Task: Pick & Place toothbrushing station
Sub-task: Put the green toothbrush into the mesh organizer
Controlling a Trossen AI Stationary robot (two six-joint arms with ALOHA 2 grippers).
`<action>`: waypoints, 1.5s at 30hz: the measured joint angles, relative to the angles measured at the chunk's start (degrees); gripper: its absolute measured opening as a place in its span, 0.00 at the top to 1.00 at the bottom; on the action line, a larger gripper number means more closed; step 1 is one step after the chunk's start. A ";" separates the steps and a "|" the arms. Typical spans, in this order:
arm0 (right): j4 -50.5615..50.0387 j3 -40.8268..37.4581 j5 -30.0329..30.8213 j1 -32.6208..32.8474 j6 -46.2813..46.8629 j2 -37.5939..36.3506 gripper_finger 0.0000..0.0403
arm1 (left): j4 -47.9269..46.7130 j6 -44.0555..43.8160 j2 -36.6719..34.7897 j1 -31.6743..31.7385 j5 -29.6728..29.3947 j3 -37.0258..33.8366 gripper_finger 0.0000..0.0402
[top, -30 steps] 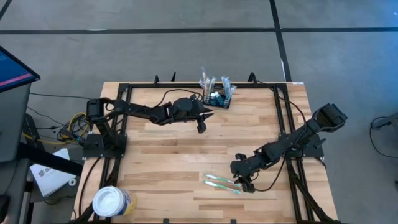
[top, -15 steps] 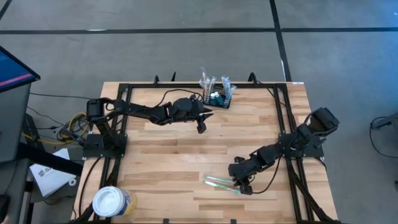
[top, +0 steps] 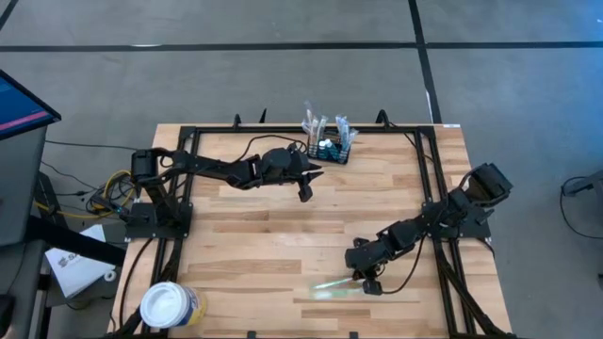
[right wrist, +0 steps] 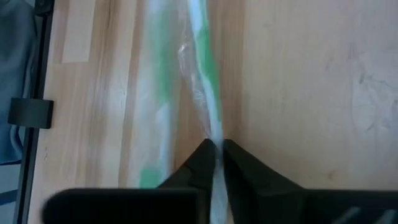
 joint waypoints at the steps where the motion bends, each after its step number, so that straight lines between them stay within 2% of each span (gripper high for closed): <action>1: 0.06 0.00 -0.06 -0.25 -0.17 0.00 0.96 | 0.00 -0.01 0.00 0.00 0.00 0.00 0.81; 16: -1.89 0.11 0.03 -3.41 -3.13 -2.48 1.00 | 0.00 -0.01 0.00 0.00 0.07 -0.02 0.81; 30: -19.40 8.51 6.23 -7.67 -11.27 -4.66 1.00 | 0.05 -1.69 0.00 -1.79 0.34 -0.02 0.81; 37: -29.47 14.28 12.60 -8.81 -15.52 -4.66 1.00 | 2.54 -5.15 0.00 -2.49 10.65 -0.02 0.81; 45: -38.32 19.94 22.24 -8.79 -19.36 -4.68 1.00 | 2.85 -10.39 0.00 -2.27 17.45 -0.02 0.81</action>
